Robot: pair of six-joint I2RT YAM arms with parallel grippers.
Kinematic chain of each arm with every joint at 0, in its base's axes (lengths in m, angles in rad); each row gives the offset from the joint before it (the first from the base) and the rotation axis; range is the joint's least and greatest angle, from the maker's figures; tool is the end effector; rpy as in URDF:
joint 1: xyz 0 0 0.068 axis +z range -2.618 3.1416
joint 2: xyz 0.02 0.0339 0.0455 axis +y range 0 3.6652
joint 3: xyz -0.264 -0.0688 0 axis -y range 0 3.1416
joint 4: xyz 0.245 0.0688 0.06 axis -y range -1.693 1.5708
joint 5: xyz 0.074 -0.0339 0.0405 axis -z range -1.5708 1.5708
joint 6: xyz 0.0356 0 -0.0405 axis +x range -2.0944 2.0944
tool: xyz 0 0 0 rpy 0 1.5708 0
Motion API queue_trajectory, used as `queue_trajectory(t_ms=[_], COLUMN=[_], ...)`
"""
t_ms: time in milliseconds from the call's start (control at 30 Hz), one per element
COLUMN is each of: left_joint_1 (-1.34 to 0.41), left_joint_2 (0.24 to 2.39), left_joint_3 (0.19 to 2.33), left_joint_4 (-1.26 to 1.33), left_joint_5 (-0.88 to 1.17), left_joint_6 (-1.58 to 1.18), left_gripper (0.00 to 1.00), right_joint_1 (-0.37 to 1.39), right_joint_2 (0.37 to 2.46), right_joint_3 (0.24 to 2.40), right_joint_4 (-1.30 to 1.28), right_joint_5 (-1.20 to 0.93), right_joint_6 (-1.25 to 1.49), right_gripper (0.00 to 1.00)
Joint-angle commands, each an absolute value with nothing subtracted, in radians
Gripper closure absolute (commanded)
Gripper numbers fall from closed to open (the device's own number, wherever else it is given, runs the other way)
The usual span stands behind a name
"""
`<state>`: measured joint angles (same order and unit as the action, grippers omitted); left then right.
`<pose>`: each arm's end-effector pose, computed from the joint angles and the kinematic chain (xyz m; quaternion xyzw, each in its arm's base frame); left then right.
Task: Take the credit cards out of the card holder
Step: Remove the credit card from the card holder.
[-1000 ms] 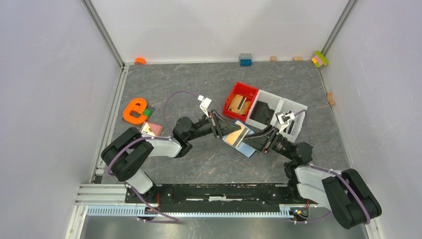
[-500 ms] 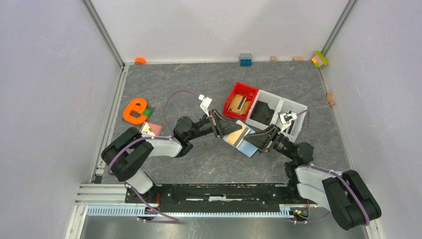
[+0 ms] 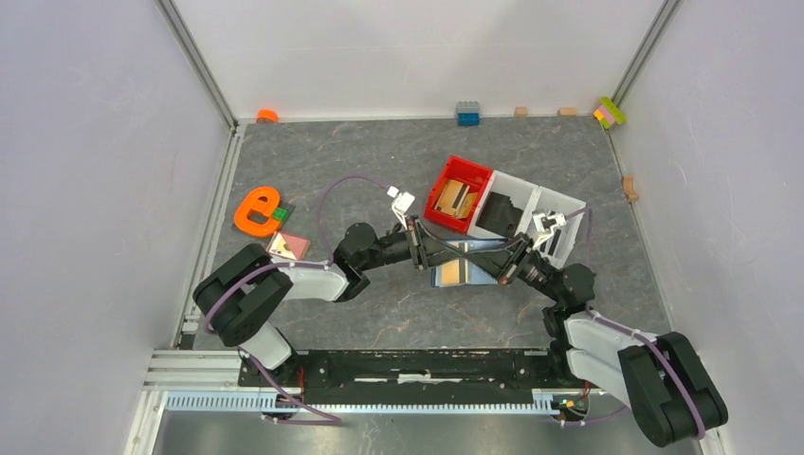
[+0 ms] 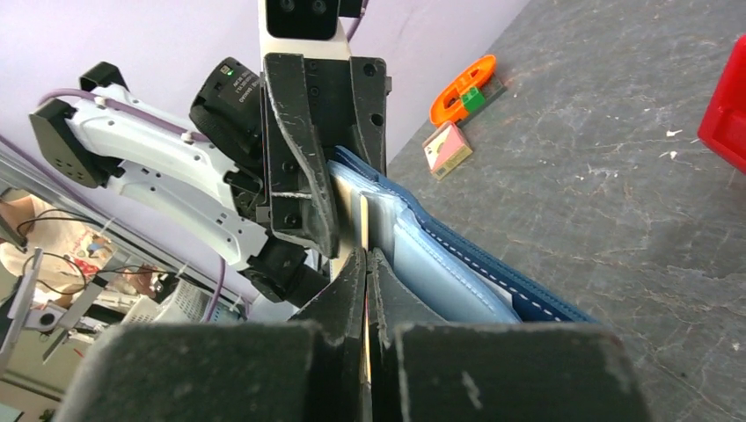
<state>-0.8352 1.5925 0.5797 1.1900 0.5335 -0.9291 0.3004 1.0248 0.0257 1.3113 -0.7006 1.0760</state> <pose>0.1942 -0.2415 0.2198 0.1729 0.6279 -0.6787 0.3395 0.1482 0.0699 0.1966 -0.0478 0.6167 0.6383 0.4582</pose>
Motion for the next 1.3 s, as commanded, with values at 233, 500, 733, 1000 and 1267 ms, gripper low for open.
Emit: queue_trajectory(t_ms=[233,500,733,1000,1267], left_joint_1=[-0.838,-0.789,-0.74,-0.729,-0.719], left_joint_2=[1.534,1.519,1.539,1.56,1.56], left_joint_3=[0.608,0.594,0.571,0.574,0.561], left_joint_4=[0.982,0.99,1.083,1.112,1.158], left_joint_5=[0.467,0.49,0.532,0.554,0.563], left_joint_6=[-0.805,-0.864,-0.943,-0.972,-0.998], left_gripper=[0.92,0.66,0.81,0.84,0.98], right_joint_1=[0.294,0.293,0.293,0.293,0.293], right_joint_2=[1.106,1.081,1.104,1.107,1.142], right_joint_3=[0.13,0.185,0.192,0.175,0.166], right_joint_4=[1.068,0.801,0.79,0.904,1.02], right_joint_5=[-0.686,-0.599,-0.602,-0.66,-0.731], right_joint_6=[0.919,0.764,0.763,0.814,0.873], right_gripper=[1.0,1.0,1.0,1.0,0.74])
